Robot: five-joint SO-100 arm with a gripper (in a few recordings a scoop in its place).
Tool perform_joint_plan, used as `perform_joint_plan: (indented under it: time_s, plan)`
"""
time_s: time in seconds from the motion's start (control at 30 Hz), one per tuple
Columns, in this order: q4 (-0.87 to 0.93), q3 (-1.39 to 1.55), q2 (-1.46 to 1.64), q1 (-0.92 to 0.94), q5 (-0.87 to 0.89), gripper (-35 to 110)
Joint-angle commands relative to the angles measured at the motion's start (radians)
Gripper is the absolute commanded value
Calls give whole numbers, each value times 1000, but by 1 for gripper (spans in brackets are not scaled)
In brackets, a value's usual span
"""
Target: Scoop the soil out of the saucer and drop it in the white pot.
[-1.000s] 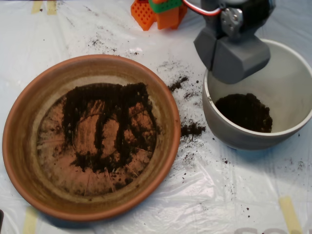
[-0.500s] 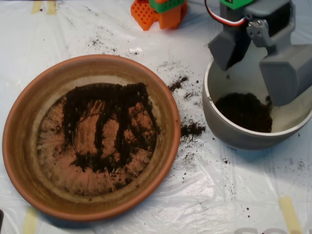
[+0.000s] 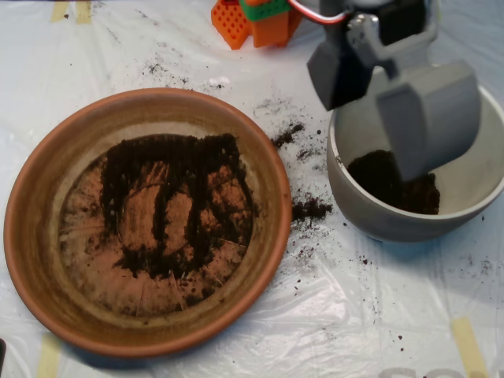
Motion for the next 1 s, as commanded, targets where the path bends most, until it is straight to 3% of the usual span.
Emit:
perform_joint_plan:
  time_s: [0.0,0.3,0.67,0.97]
  plan:
    - [-6,-38,104,115,28,41]
    - [-49,94,178,347,71,41]
    - [-368,692,351,534,38,44]
    - [-523,939,189,588,-44,55]
